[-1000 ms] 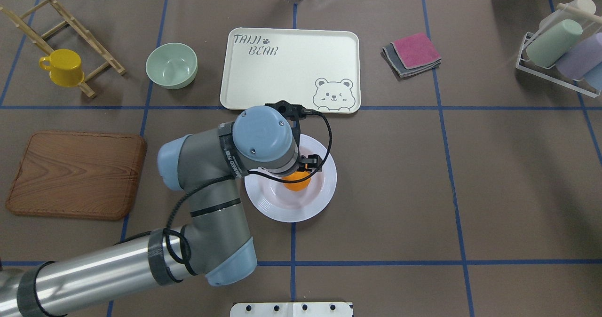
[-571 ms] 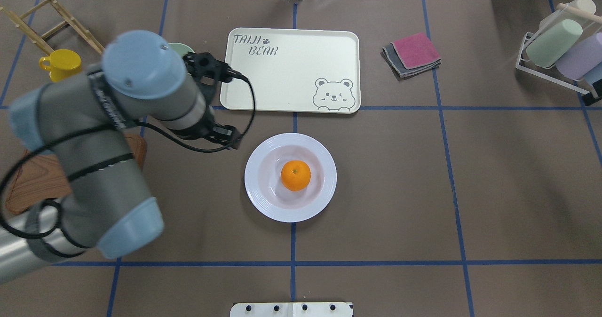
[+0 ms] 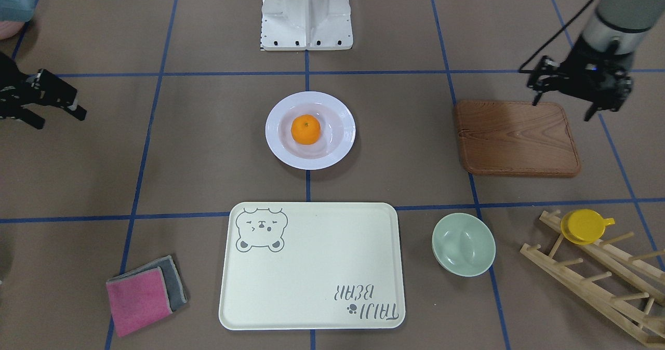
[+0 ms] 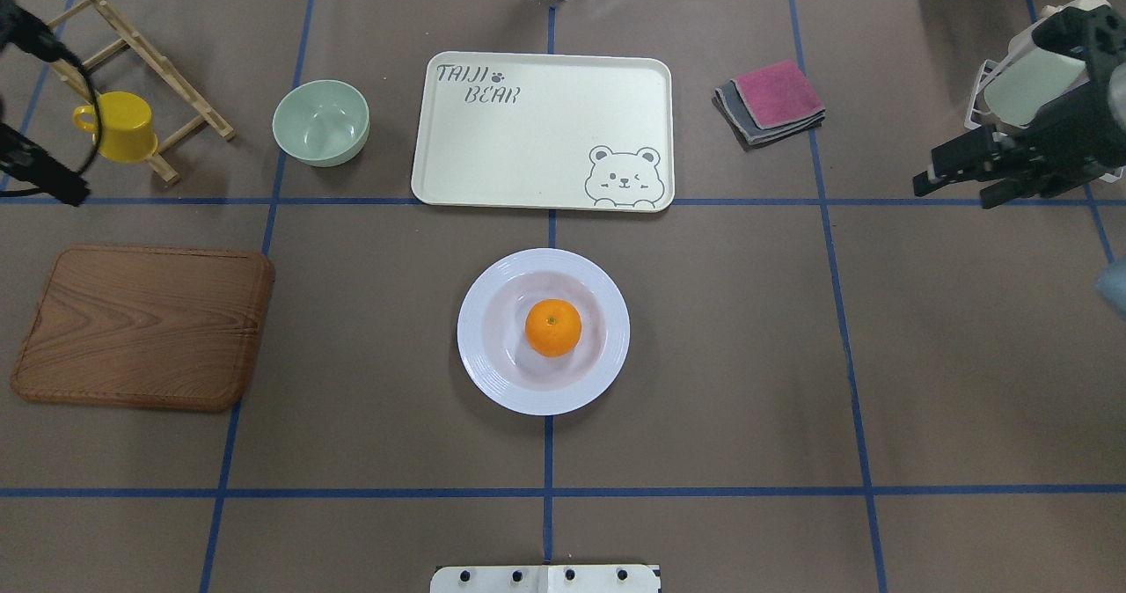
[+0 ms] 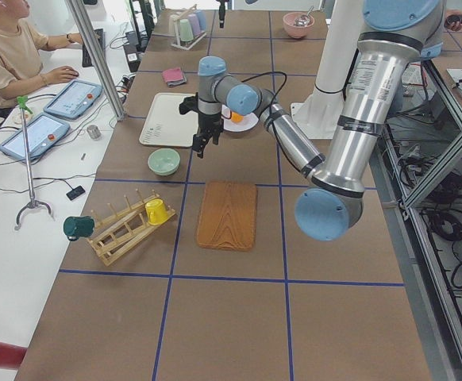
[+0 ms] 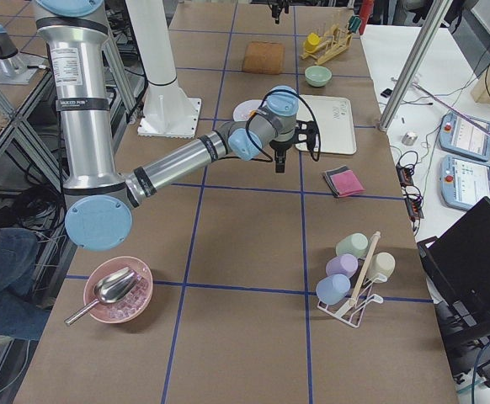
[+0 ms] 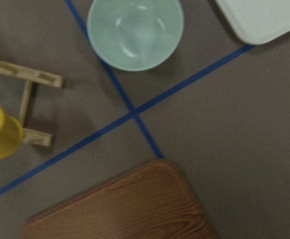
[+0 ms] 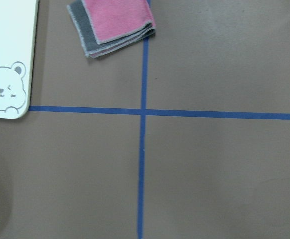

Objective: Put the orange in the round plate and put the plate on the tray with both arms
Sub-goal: 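Release the orange and withdraw the left arm while the right arm reaches in, then lower the right gripper to the rim of the white plate nearest the robot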

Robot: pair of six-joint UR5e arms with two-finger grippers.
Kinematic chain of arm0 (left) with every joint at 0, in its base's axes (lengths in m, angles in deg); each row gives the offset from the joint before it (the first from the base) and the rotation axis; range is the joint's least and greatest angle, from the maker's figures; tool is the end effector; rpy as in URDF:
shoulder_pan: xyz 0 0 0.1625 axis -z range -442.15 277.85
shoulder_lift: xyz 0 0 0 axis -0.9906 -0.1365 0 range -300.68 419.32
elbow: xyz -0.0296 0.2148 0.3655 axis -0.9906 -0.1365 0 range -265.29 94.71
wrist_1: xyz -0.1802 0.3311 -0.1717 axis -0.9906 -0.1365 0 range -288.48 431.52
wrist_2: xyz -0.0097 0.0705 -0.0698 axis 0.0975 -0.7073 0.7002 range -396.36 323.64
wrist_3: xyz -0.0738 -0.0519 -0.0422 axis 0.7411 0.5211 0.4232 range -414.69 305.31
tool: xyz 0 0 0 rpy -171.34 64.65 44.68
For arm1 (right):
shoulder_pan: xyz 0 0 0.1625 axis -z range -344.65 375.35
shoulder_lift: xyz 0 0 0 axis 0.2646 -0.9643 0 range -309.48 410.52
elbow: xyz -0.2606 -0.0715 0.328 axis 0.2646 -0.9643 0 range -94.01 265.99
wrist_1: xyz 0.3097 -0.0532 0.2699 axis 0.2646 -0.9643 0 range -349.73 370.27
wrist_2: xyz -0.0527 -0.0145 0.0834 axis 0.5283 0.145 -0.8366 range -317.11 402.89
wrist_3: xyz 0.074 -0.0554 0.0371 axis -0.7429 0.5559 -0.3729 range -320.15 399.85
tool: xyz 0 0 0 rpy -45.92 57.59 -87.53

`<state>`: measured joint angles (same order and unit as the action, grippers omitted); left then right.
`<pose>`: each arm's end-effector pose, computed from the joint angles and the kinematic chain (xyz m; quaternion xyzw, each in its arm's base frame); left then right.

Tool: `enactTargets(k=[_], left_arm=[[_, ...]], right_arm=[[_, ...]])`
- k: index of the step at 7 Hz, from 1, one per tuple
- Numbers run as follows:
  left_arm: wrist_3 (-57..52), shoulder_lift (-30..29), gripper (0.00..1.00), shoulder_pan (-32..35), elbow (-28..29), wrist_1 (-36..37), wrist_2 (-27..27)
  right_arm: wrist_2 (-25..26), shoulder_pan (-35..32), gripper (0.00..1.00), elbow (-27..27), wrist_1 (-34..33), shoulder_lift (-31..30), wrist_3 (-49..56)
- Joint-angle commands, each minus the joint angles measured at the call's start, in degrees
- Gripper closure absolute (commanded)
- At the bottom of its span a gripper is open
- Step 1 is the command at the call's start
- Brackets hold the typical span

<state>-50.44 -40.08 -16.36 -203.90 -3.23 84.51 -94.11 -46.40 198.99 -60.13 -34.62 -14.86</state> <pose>0.1315 -0.4929 0.3805 0.1203 0.2997 0.2155 0.9216 -0.1836 -0.4693 0.3752 0.0346 -0.5180 0.0359 0.8539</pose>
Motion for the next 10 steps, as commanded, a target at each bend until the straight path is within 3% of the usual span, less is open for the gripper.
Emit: enactTargets(k=[1, 3, 5, 8, 10], left_arm=[[-3.82, 5.18, 0.00, 10.46, 5.81, -0.83, 2.53], [-8.79, 8.14, 0.00, 19.42, 11.89, -2.15, 11.10], [-14.41, 11.48, 0.00, 26.12, 15.16, -2.50, 14.49], [-14.54, 12.04, 0.00, 26.85, 15.16, -2.41, 14.31], [-14.36, 12.12, 0.00, 26.85, 15.25, -2.41, 14.31]], right_arm=[[8.80, 10.55, 0.00, 3.00, 10.88, 0.05, -19.23], [16.01, 17.76, 0.00, 8.97, 10.90, -0.03, -31.27], [30.13, 28.99, 0.00, 12.24, 10.90, -0.03, -41.66], [64.90, 52.01, 0.00, 12.35, 10.90, 0.75, -58.35], [67.56, 53.49, 0.00, 2.29, 10.90, 9.15, -67.16]])
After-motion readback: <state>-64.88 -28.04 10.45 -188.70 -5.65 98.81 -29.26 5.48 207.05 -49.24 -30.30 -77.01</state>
